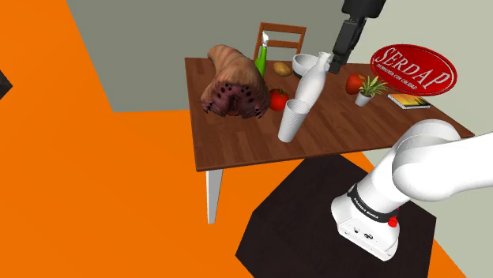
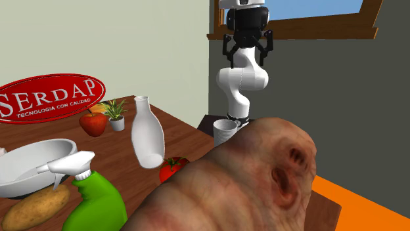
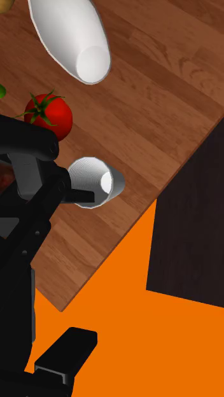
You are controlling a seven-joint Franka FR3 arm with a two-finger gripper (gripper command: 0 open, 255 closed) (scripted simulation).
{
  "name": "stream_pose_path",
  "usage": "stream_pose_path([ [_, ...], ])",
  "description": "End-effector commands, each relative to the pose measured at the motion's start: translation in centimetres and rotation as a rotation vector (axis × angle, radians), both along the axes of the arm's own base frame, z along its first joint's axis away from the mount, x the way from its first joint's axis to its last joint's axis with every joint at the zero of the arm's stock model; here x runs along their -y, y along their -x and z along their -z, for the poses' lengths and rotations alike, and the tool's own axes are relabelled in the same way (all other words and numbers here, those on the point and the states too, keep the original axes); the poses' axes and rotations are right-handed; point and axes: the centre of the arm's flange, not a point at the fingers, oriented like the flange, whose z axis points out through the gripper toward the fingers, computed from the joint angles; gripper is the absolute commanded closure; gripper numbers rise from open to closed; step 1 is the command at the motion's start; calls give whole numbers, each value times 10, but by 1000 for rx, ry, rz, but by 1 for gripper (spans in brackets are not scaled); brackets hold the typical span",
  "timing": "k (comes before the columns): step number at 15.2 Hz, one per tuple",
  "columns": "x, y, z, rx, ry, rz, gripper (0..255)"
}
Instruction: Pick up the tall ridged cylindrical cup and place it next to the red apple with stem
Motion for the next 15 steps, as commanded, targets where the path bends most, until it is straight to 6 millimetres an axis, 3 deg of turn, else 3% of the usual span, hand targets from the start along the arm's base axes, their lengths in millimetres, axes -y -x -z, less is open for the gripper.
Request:
stream_pose_path([
  [1, 0, 0, 0, 0, 0, 0, 0],
  [15, -16, -49, 170, 133, 171, 113, 0],
])
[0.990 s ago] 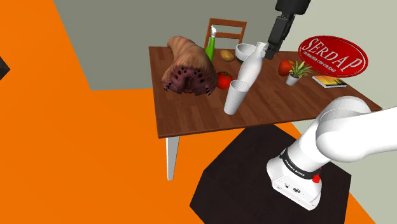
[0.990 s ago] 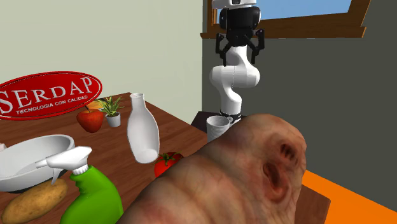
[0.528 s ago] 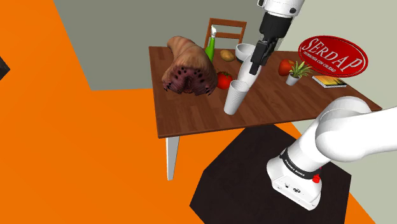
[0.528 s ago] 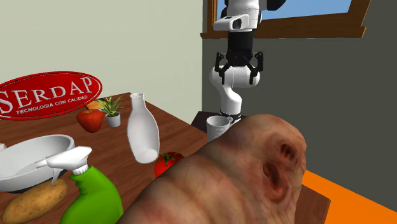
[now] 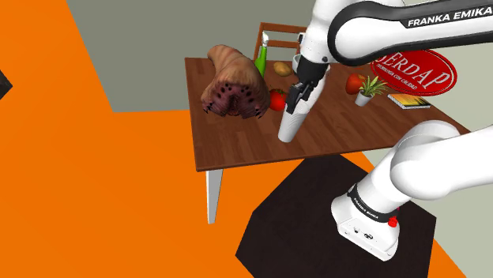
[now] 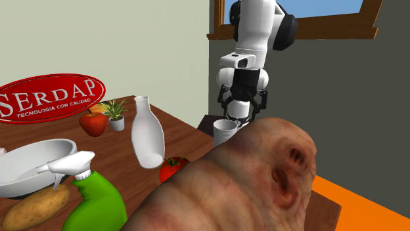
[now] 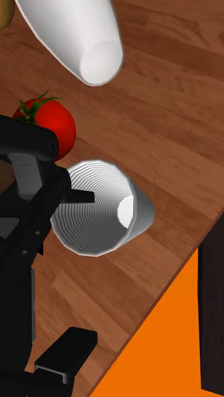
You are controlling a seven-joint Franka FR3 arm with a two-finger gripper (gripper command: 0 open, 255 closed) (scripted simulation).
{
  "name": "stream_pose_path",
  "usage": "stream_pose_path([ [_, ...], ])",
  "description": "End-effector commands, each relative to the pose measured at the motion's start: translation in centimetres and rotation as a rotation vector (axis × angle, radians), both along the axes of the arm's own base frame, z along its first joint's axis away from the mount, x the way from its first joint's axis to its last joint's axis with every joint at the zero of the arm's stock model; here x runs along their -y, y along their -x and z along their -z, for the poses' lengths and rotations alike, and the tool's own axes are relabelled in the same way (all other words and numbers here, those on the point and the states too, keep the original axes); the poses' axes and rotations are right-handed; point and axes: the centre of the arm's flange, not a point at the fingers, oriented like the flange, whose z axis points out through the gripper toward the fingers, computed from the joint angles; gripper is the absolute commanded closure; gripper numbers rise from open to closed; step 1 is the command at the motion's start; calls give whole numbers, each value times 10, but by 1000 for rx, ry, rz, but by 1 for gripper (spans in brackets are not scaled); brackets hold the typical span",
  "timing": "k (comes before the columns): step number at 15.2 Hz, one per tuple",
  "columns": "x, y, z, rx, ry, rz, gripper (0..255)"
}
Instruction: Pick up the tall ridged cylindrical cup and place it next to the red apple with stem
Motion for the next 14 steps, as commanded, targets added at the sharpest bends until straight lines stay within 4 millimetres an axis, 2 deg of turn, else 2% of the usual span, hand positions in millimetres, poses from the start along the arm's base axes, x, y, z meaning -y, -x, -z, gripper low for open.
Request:
stream_pose_path([
  [1, 0, -8, 19, 19, 18, 12, 0],
  [8, 4, -9, 56, 19, 18, 12, 0],
  [14, 4, -9, 59, 19, 18, 12, 0],
])
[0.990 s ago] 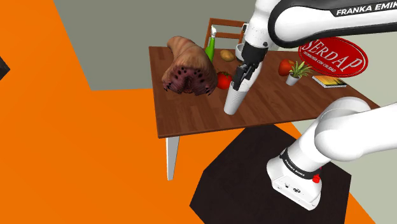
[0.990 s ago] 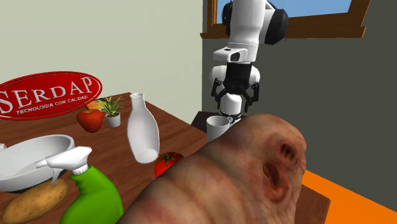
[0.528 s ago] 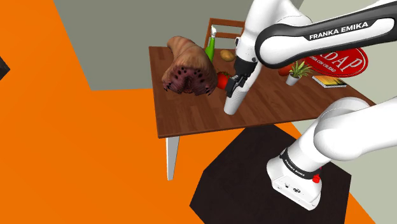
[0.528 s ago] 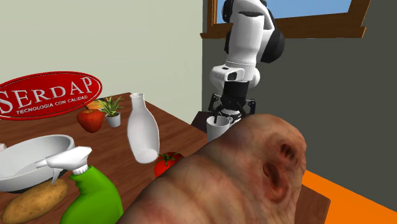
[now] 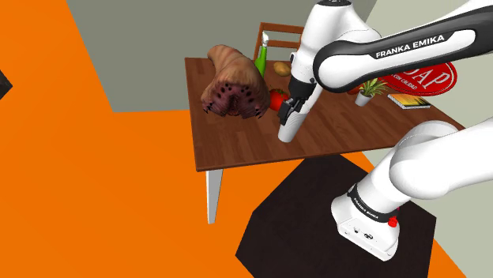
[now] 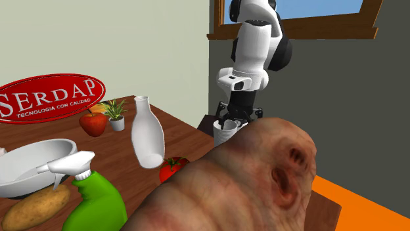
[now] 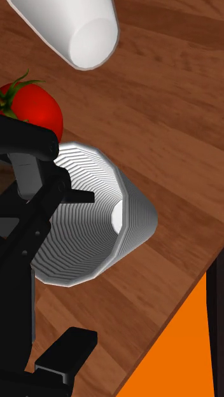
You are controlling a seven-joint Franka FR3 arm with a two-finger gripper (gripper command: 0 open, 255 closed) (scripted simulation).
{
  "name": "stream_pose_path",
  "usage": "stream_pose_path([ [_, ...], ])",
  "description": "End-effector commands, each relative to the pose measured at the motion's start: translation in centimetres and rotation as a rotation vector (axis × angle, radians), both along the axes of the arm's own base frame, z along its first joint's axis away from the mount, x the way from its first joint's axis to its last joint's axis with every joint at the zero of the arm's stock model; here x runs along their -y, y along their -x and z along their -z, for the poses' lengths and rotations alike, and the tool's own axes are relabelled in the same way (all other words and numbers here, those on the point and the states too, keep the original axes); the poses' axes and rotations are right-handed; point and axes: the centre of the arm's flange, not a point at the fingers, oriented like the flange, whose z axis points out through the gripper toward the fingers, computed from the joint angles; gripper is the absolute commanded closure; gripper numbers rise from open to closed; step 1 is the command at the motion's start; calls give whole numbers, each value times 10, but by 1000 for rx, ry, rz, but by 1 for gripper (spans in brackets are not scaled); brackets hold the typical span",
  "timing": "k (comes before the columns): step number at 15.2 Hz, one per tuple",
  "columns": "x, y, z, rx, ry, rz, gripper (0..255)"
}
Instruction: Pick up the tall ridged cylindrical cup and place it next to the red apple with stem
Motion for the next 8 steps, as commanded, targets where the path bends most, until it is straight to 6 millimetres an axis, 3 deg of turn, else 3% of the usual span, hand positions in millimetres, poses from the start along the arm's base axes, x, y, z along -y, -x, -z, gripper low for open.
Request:
stream_pose_path([
  [1, 0, 0, 0, 0, 0, 0, 0],
  [2, 0, 0, 0, 0, 0, 0, 0],
  [3, 0, 0, 0, 0, 0, 0, 255],
  [8, 0, 0, 0, 0, 0, 0, 255],
])
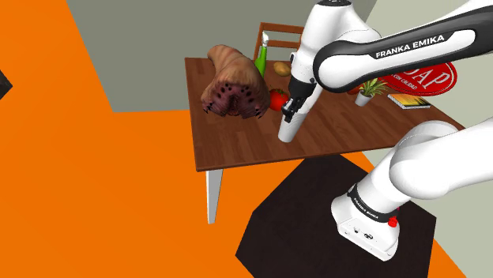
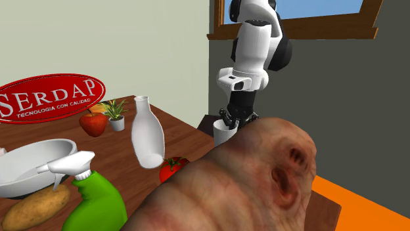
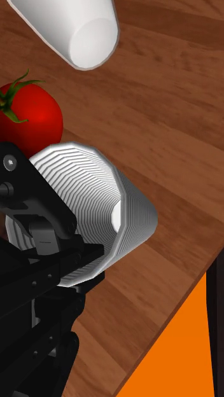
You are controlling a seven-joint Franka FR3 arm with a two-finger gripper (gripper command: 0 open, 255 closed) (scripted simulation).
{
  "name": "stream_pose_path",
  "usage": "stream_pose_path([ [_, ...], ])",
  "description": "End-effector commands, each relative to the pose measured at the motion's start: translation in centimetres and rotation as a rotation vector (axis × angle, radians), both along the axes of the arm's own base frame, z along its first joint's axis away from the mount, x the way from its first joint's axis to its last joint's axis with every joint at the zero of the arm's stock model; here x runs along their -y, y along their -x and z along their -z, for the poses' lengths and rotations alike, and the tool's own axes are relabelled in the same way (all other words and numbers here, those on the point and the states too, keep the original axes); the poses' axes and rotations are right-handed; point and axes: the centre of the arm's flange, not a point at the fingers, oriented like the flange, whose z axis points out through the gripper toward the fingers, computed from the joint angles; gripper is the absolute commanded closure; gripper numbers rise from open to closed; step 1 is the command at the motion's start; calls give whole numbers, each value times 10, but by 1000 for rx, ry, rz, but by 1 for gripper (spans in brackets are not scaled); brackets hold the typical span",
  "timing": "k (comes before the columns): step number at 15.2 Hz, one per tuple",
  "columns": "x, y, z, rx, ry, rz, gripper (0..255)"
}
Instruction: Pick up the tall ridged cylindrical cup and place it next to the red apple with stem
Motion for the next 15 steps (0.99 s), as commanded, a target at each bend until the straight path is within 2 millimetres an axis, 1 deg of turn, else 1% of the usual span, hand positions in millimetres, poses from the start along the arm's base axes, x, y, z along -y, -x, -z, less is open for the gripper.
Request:
stream_pose_path([
  [1, 0, 0, 0, 0, 0, 0, 255],
  [4, 0, 0, 0, 0, 0, 0, 255],
  [15, 0, 0, -58, 0, 0, 0, 255],
])
